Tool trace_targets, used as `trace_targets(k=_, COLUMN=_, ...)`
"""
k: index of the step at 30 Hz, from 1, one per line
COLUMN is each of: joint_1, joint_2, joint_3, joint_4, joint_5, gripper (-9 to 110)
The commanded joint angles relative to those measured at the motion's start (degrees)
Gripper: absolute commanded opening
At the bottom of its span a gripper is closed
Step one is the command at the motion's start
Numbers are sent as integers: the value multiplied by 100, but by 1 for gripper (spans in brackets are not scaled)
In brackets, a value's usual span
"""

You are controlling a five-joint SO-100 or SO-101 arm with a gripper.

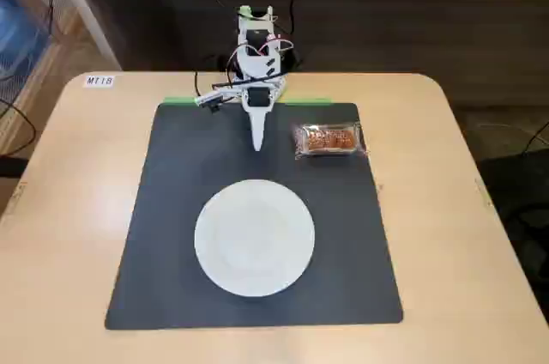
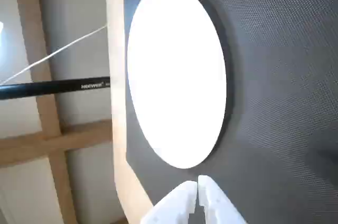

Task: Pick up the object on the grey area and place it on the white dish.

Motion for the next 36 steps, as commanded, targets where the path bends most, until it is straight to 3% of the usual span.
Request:
trace_targets(k=1, joint_1=-114, joint_2=149, joint_3=202, joint_4=185, joint_5=-457, gripper=0)
trace_targets(k=14, joint_1=-211, joint_2=149, joint_3=26, joint_4=281, joint_5=-633, gripper=0)
trace_targets(k=21, joint_1=-791, joint_2=-782, joint_3=-2681, joint_4=738, joint_5=-791, gripper=0)
trace_targets(k=27, joint_1=-2276, joint_2=-2804, joint_3=-4667, joint_4=844, joint_5=-554, gripper=0)
trace_targets(k=36, joint_1=-3270, joint_2=-4614, joint_3=-6223, joint_4=2004, joint_5=1310, gripper=0)
